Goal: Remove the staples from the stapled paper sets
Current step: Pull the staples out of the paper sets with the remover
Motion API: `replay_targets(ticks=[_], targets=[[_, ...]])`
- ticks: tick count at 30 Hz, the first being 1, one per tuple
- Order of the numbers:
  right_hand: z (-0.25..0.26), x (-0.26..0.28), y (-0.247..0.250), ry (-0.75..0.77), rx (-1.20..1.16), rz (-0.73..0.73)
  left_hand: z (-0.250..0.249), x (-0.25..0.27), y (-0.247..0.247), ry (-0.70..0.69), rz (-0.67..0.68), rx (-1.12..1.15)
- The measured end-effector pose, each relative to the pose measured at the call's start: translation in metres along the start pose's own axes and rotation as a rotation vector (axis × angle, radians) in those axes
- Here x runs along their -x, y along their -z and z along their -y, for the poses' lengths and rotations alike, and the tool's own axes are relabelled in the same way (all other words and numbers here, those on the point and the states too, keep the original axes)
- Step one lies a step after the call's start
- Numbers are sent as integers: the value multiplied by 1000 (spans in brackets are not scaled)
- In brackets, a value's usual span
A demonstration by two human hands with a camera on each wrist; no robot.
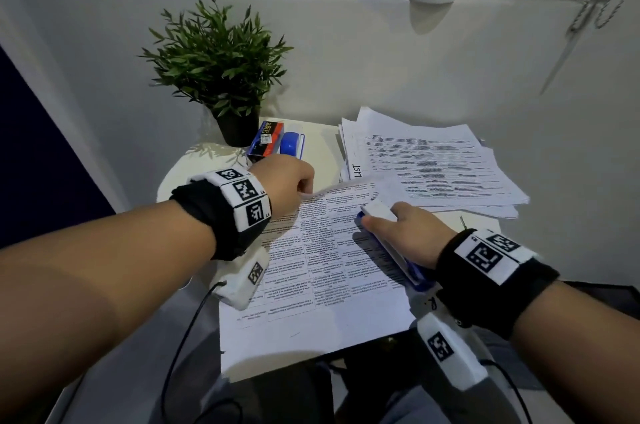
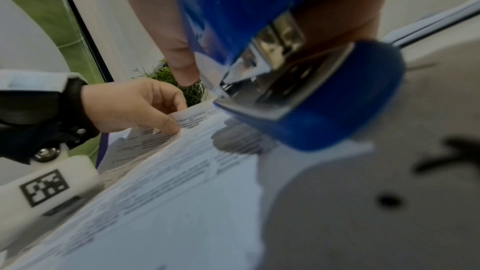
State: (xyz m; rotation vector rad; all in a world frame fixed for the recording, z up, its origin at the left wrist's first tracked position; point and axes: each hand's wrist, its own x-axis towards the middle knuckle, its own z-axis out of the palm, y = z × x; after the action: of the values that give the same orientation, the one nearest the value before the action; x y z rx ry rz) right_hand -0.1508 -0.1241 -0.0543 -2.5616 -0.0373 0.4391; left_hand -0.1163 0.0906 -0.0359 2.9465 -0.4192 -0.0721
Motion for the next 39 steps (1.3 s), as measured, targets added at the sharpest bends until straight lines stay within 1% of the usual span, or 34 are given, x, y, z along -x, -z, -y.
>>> replay_targets(ticks=[1,2,5,7,9,12,14,16,20,22,24,25,28,30,32,35,39], targets=[[0,1,0,-5,-7,-1,-1,4,-1,-46,-12,-18],[-1,0,0,-10,-14,0,-3,10,-2,-93,12,-63],[-1,1,-1,-6,-35,5,-8,23,-12,-232,139,-229],[0,2,0,0,-40,4,-9,28,-17,-251,168,-261],[0,2,0,3,-39,-1,-8,30,-19,-208,131,-179],[2,3,0,-4,-34,2,-4,30,-18,-39,52,3],[3,4,1,-5,-36,6,-1,31,-19,93,80,3],[3,6,1,-11,-41,7,2,30,-22,146,113,-46],[9,7,8,-39,-32,55,0,28,-21,162,106,-67],[16,8,12,-32,-102,80,-4,27,-16,152,123,-93],[24,8,12,11,-220,49,-11,26,-11,130,110,-123],[28,7,10,35,-242,22,-14,26,-10,116,98,-142],[36,4,3,72,-234,-39,-21,25,-13,67,62,-196],[38,2,1,100,-195,-40,-21,25,-16,28,32,-213],[36,1,1,128,-84,-9,-20,26,-19,-19,13,-241],[31,2,5,150,152,51,-20,32,-20,-66,56,-320],[26,8,10,173,277,177,-19,44,-23,-144,89,-387]])
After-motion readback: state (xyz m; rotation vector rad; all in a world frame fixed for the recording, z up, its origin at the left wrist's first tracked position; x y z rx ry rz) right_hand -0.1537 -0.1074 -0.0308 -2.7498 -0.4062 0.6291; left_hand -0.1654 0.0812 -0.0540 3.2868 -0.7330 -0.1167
